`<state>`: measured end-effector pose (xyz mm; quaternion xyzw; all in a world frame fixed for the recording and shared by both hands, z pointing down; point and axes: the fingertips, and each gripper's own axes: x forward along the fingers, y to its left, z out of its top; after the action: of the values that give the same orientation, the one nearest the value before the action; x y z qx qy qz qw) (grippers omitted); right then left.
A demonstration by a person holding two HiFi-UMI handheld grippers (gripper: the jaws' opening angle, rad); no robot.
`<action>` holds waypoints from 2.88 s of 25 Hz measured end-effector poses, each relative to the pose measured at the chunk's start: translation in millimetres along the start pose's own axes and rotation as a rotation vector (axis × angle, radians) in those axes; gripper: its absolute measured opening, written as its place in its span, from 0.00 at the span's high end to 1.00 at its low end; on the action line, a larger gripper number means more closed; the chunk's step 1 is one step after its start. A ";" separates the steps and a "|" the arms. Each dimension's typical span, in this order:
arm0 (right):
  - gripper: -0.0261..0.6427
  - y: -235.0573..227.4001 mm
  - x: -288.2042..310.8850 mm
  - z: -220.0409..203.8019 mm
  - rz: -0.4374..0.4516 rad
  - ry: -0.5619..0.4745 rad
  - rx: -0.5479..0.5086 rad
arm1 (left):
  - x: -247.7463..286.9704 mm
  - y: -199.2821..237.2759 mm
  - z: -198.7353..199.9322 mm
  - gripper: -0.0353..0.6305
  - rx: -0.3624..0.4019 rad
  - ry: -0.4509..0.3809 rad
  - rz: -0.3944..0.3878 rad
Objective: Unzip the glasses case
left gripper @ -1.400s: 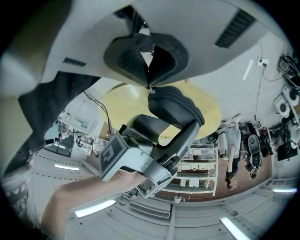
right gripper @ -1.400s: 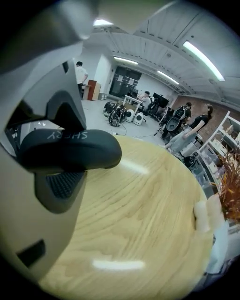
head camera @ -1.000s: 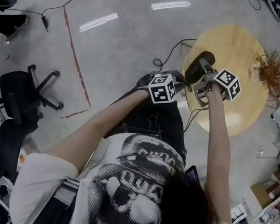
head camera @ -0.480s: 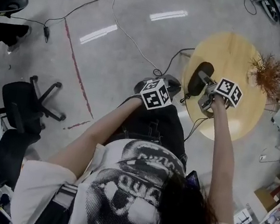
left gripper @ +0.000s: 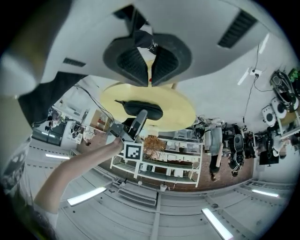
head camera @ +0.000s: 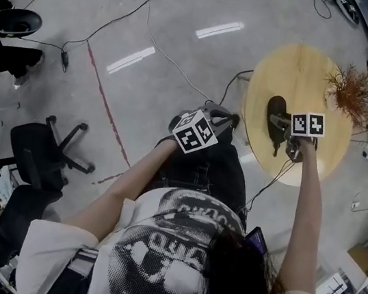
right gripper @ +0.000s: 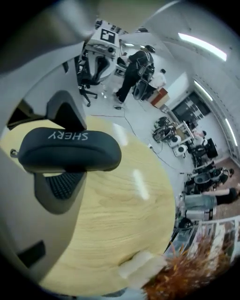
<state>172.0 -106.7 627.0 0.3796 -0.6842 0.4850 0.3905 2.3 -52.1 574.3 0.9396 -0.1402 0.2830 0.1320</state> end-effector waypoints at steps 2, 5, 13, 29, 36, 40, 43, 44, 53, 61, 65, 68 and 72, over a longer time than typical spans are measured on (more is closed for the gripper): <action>0.54 3.6 0.8 -1.3 0.003 -0.011 -0.048 | -11.4 -2.0 -0.1 0.92 0.017 0.008 0.000; 0.53 1.6 0.3 1.8 -0.011 -0.072 -0.049 | -23.0 -6.0 1.4 0.92 0.028 0.011 0.003; 0.46 2.9 -17.8 -0.6 -0.062 -0.287 0.034 | -42.9 -15.1 12.7 0.92 -0.011 -0.027 0.027; 0.75 85.5 -115.4 -103.6 -0.107 -0.786 0.093 | -34.4 -48.2 25.7 0.92 0.038 -0.042 -0.066; 0.78 127.4 -131.3 -162.3 -0.155 -0.901 0.132 | -44.3 -74.4 24.6 0.92 0.048 -0.074 -0.070; 0.79 156.4 -152.9 -181.9 -0.173 -0.985 0.120 | -58.0 -112.5 25.0 0.92 0.079 -0.068 -0.105; 0.81 180.2 -170.4 -195.5 -0.182 -1.041 0.093 | -71.1 -147.6 32.6 0.92 0.087 -0.101 -0.132; 0.82 187.1 -175.2 -200.7 -0.185 -1.054 0.082 | -74.6 -159.5 36.0 0.92 0.093 -0.114 -0.140; 0.94 234.6 -187.3 -247.0 -0.195 -1.113 0.045 | -103.0 -235.2 29.8 0.92 0.184 -0.135 -0.191; 0.98 246.2 -190.5 -278.9 -0.224 -1.109 0.041 | -118.4 -277.2 21.1 0.92 0.233 -0.122 -0.225; 0.98 252.1 -193.5 -292.2 -0.259 -1.103 0.044 | -125.3 -294.9 20.7 0.93 0.259 -0.122 -0.263; 0.98 250.4 -199.2 -301.3 -0.276 -1.109 0.071 | -122.9 -306.1 29.2 0.93 0.284 -0.121 -0.283; 0.98 245.9 -202.6 -312.7 -0.297 -1.108 0.112 | -116.9 -317.1 39.3 0.93 0.290 -0.132 -0.311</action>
<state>85.4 281.4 424.0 0.6894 -0.6991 0.1891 0.0169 35.5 250.7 422.6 0.9755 0.0399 0.2146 0.0282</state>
